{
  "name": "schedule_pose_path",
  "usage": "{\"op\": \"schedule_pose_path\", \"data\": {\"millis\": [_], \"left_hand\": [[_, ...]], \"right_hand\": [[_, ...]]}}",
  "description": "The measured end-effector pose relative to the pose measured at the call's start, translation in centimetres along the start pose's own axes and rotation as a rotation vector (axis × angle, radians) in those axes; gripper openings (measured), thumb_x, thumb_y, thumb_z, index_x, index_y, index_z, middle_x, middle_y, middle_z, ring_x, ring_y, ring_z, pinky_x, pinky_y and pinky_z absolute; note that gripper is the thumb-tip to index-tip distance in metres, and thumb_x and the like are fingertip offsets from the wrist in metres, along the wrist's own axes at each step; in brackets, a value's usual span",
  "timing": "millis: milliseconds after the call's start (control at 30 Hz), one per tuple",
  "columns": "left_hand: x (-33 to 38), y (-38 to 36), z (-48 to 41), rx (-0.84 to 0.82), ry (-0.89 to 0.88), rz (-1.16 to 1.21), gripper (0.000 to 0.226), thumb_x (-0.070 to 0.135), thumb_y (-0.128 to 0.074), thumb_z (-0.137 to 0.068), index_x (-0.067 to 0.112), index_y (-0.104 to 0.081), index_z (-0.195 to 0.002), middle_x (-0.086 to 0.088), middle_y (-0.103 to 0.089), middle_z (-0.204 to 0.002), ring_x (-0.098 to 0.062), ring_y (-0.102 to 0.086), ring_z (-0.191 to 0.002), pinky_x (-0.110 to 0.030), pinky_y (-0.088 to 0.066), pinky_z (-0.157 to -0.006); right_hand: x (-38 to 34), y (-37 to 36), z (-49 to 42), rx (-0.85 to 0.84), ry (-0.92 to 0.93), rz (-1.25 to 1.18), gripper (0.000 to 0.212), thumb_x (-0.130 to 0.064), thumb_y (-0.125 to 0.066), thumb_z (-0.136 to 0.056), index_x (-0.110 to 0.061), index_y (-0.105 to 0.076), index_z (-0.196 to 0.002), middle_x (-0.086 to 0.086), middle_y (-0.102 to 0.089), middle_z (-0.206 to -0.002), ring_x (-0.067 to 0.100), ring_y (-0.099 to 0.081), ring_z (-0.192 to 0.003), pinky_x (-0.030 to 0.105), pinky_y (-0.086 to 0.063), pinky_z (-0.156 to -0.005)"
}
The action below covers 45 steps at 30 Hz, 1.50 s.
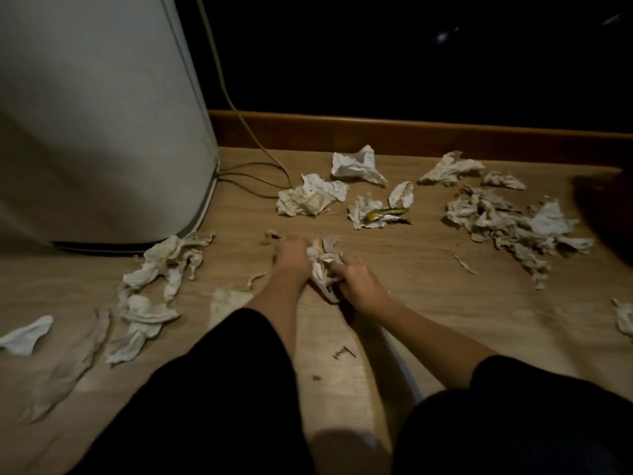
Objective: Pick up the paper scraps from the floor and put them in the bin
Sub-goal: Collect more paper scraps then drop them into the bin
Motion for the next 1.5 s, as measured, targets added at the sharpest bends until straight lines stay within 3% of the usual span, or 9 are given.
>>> {"op": "schedule_pose_path", "data": {"millis": [233,467,567,667,833,1133,1267,1400,1500], "left_hand": [[5.3,-0.8,1.5,-0.042,0.061,0.178,0.021,0.007,-0.058,-0.083,0.008,-0.067,-0.102,-0.017,-0.067,-0.109,-0.032,-0.062,-0.104,-0.036,-0.051,-0.087],[15.1,5.2,-0.6,0.056,-0.079,0.338,0.031,0.01,-0.061,-0.084,0.007,-0.061,-0.114,-0.017,-0.062,-0.118,-0.033,-0.057,-0.108,-0.037,-0.048,-0.091],[19.8,8.6,-1.7,0.126,-0.133,0.38,0.031,0.006,-0.064,-0.08,0.008,-0.063,-0.111,-0.016,-0.064,-0.112,-0.031,-0.059,-0.102,-0.033,-0.048,-0.077],[26.2,11.1,-3.0,0.165,-0.204,0.338,0.022,0.003,-0.064,-0.078,0.01,-0.067,-0.099,-0.012,-0.068,-0.099,-0.027,-0.062,-0.09,-0.031,-0.047,-0.067],[39.3,13.0,-4.9,0.119,-0.307,0.353,0.014,0.007,-0.064,-0.073,0.011,-0.068,-0.085,-0.011,-0.066,-0.084,-0.027,-0.064,-0.083,-0.029,-0.049,-0.068],[63.3,12.1,-3.5,0.077,-0.633,0.526,0.008,0.006,-0.064,-0.071,0.014,-0.065,-0.071,-0.011,-0.064,-0.069,-0.026,-0.062,-0.062,-0.026,-0.05,-0.048],[72.0,9.4,-1.9,0.027,-0.834,0.504,0.008,0.017,-0.06,-0.078,0.016,-0.064,-0.085,-0.014,-0.07,-0.088,-0.029,-0.065,-0.083,-0.035,-0.053,-0.07],[78.0,4.1,-1.2,-0.216,-0.972,0.375,0.063,0.05,-0.055,-0.07,0.027,-0.044,-0.128,-0.014,-0.061,-0.121,-0.036,-0.06,-0.108,-0.049,-0.052,-0.09],[78.7,1.7,-1.9,-0.252,-0.972,0.221,0.098,0.046,-0.069,-0.071,0.024,-0.01,-0.146,-0.014,-0.035,-0.149,-0.034,-0.036,-0.135,-0.05,-0.032,-0.111]], "right_hand": [[5.7,7.4,0.2,-0.073,-0.239,0.116,0.033,0.003,-0.057,-0.079,-0.007,-0.065,-0.111,0.019,-0.063,-0.113,0.035,-0.058,-0.105,0.033,-0.046,-0.084],[11.3,17.5,-0.3,0.158,-0.284,-0.006,0.022,-0.006,-0.068,-0.082,-0.004,-0.069,-0.104,0.015,-0.071,-0.103,0.023,-0.064,-0.097,0.022,-0.042,-0.073],[12.9,22.2,-0.2,0.238,-0.227,-0.043,0.016,-0.012,-0.07,-0.08,-0.006,-0.072,-0.095,0.014,-0.072,-0.092,0.022,-0.065,-0.089,0.026,-0.044,-0.07],[15.4,28.0,0.5,0.331,-0.171,-0.078,0.011,-0.012,-0.07,-0.08,-0.009,-0.072,-0.09,0.011,-0.071,-0.087,0.016,-0.062,-0.077,0.025,-0.042,-0.064],[22.4,38.5,3.8,0.442,-0.162,-0.076,0.016,-0.006,-0.068,-0.076,-0.008,-0.073,-0.091,0.013,-0.07,-0.09,0.023,-0.063,-0.088,0.036,-0.051,-0.078],[36.9,54.1,14.4,0.798,-0.298,-0.046,0.026,0.0,-0.061,-0.074,-0.011,-0.074,-0.094,0.014,-0.071,-0.092,0.024,-0.064,-0.09,0.026,-0.044,-0.071],[42.2,57.4,19.1,0.92,-0.441,0.024,0.027,0.0,-0.058,-0.077,-0.011,-0.072,-0.098,0.016,-0.068,-0.098,0.029,-0.06,-0.097,0.024,-0.04,-0.075],[47.5,56.5,22.0,0.892,-0.577,-0.022,0.016,-0.004,-0.055,-0.083,-0.004,-0.069,-0.091,0.021,-0.067,-0.092,0.032,-0.061,-0.092,0.022,-0.033,-0.066],[51.9,52.8,22.3,0.717,-0.712,-0.088,0.02,-0.012,-0.056,-0.086,-0.005,-0.068,-0.101,0.019,-0.067,-0.106,0.033,-0.061,-0.103,0.029,-0.046,-0.077]]}}
Point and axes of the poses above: each hand's wrist, its own z-axis away from the middle knuckle, its own y-axis out of the back of the hand, x = y × z, the point moved 8 cm from there along -z, towards the middle knuckle
